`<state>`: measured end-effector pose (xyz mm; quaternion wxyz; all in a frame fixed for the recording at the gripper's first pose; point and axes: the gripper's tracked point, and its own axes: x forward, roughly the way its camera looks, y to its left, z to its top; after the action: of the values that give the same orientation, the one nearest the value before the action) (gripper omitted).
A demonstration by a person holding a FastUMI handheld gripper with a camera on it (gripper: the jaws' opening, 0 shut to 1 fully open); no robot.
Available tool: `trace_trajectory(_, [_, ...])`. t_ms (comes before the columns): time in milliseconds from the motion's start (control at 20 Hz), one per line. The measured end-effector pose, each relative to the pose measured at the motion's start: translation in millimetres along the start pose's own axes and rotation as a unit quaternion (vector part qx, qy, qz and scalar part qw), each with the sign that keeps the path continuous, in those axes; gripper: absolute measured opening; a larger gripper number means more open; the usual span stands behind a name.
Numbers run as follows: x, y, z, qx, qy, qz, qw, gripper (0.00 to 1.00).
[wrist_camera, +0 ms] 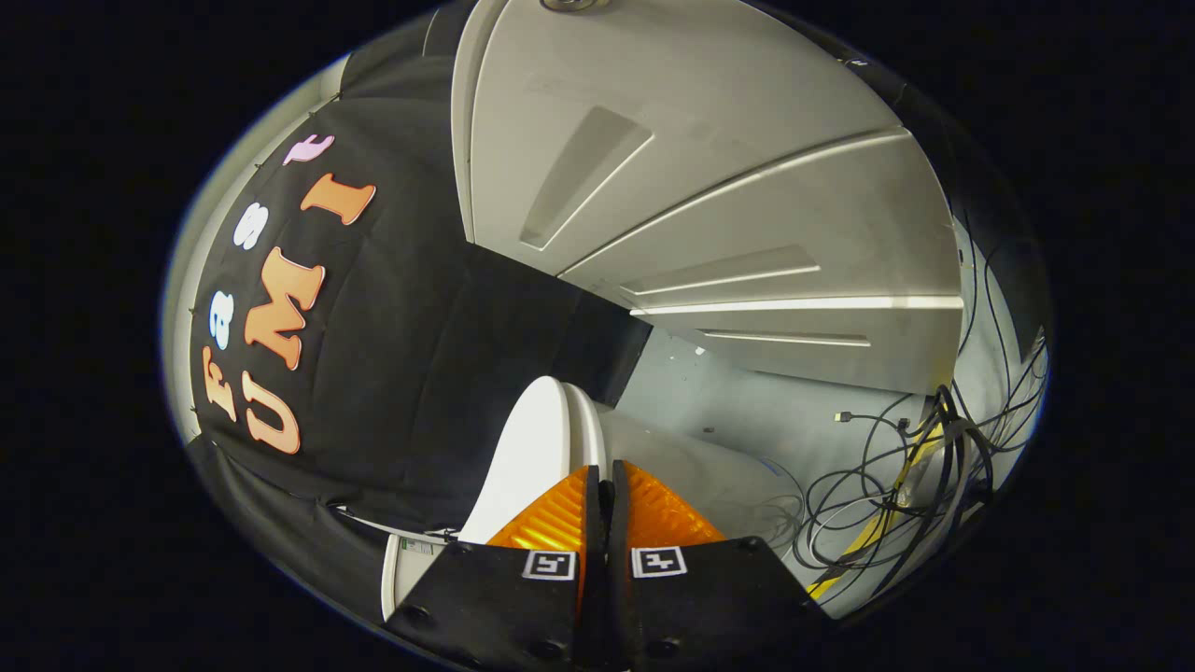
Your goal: Open the toilet lid.
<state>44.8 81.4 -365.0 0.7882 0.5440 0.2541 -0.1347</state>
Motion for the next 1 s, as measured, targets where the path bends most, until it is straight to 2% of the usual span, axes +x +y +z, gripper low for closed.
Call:
trace_trajectory(350, [-7,15,6,0.023,0.003,0.01,1.0,0.08])
trace_trajectory(550, [-12,36,12,-0.059,-0.019,0.009,0.998,0.08])
trace_trajectory(700, [-5,56,28,-0.098,-0.058,0.016,0.993,0.08])
trace_trajectory(1000, [-10,101,41,-0.179,-0.105,0.04,0.977,0.08])
